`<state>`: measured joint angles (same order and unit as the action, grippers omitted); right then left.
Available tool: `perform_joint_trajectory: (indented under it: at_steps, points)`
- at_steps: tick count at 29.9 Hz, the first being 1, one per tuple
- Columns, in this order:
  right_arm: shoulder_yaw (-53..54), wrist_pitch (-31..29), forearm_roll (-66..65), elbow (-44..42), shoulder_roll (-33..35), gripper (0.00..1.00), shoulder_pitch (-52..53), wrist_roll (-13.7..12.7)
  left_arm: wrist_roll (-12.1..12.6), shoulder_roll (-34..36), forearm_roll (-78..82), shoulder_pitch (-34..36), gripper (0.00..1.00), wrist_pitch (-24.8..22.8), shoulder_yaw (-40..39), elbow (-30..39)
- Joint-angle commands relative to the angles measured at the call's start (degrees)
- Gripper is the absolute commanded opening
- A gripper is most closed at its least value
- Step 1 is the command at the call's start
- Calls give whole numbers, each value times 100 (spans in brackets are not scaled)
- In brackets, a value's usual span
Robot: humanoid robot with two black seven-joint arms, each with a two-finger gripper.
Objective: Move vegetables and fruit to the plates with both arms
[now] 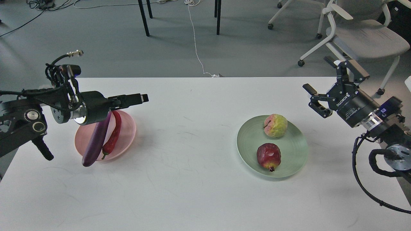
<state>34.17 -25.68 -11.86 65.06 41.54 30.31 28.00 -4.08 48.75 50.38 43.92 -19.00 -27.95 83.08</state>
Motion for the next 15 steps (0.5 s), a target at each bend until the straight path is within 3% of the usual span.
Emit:
perform_joint_trajectory:
  at_steps: [1,5,9,15]
  points:
    - [2,36,43,-2,-23,99,-113,0,-400,-85,-1238,-128,100,500,-70,15]
    - [-33,264,96,-2,-75,99,-157,0,-699,-461,-1908,-847,100,1117,-875,-46]
    - [-86,414,96,16,-268,99,-166,0,-753,-1164,-1900,-2042,100,1092,-2316,-134]
    - [-77,406,368,33,-568,99,-262,0,-691,-2106,-1882,-3248,100,916,-3347,-503]
